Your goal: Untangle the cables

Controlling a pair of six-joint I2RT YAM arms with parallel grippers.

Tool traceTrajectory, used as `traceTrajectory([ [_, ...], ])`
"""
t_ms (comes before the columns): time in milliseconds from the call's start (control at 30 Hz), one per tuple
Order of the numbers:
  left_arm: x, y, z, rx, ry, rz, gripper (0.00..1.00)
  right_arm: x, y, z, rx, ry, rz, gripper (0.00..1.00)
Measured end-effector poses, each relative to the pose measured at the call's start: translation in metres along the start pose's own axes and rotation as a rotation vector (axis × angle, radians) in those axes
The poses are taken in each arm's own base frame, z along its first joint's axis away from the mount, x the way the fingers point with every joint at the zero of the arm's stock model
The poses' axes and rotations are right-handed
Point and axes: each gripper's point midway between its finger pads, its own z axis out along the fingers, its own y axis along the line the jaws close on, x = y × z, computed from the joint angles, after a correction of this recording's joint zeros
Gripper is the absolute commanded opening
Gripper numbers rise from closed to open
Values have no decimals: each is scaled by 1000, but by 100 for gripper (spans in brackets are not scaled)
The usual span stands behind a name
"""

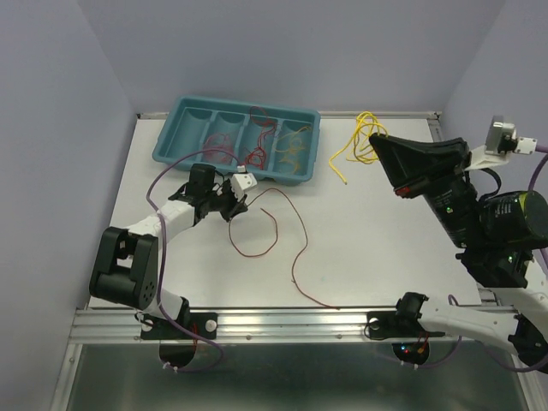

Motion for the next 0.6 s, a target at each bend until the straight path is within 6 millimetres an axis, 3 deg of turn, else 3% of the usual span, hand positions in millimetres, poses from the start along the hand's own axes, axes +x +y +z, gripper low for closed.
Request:
traceTrajectory([
  [67, 0, 1, 0, -3, -1, -2, 0, -18, -7, 1, 53, -59, -4, 0],
  [133, -1, 1, 0, -4, -3, -1, 0, -22, -15, 4, 102, -84, -13, 1],
  [267, -3, 0, -1, -3, -8, 2, 0, 6, -43, 24, 224, -49, -66, 1],
  [333, -8, 0, -4, -6, -22, 13, 0, 31, -63, 38, 303, -7, -112, 1],
  [433, -18, -1, -10, -10, -51, 33, 0, 85, -98, 62, 430, 89, -208, 1],
  [600, -29, -2, -16, -20, -81, 60, 0, 201, -164, 77, 565, 337, -351, 1],
])
